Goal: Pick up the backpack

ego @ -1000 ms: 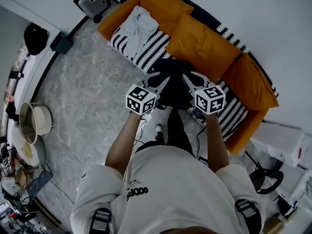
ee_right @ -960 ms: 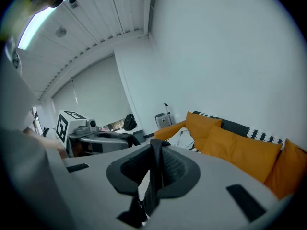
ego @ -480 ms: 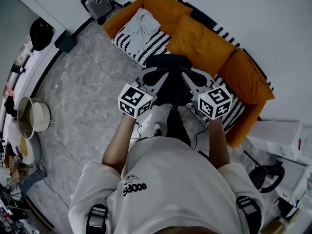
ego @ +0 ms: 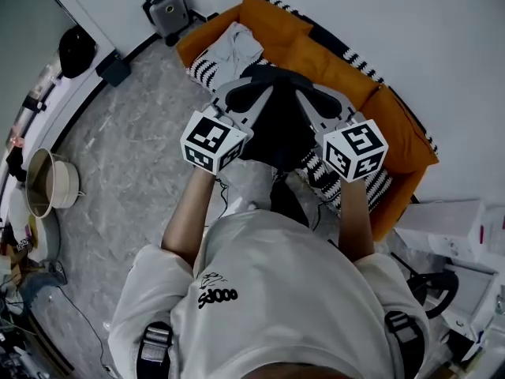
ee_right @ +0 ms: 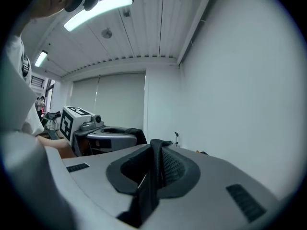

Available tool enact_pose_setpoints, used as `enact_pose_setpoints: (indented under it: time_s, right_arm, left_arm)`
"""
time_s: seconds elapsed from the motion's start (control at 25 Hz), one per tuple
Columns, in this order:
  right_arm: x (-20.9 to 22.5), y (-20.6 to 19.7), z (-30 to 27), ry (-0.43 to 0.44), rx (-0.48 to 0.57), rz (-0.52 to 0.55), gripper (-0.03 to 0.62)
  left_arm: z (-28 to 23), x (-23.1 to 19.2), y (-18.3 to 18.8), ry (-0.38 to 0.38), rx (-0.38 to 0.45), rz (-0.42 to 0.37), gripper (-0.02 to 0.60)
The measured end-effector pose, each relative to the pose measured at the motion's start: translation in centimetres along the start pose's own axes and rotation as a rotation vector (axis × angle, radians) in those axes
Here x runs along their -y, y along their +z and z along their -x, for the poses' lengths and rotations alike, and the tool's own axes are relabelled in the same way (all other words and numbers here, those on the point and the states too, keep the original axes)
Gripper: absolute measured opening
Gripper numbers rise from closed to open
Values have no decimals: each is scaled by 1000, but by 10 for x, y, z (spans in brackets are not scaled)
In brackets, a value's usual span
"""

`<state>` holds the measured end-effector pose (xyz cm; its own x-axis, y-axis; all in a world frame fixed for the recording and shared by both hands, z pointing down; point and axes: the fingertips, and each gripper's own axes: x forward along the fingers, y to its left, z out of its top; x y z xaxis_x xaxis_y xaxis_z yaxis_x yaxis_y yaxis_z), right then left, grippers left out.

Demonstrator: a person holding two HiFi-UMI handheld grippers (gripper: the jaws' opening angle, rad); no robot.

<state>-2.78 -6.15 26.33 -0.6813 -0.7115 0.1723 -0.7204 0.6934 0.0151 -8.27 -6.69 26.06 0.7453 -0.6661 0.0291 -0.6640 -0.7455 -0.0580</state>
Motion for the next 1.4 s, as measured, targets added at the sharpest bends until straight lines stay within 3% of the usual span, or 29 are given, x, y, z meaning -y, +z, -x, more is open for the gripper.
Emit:
enact_pose_setpoints:
  time_s: [0.36,0.8,1.4]
  right_arm:
    - [-29,38,23,2,30,64,64]
    - [-54,78,44,14,99,103,64]
    - [-52,76,27,38,91,106,63]
  left_arm:
    - [24,13,43,26,39,-27,57]
    - [52,35,89,1,116,-97,55]
    - [51,20,84,3,112,-88,54]
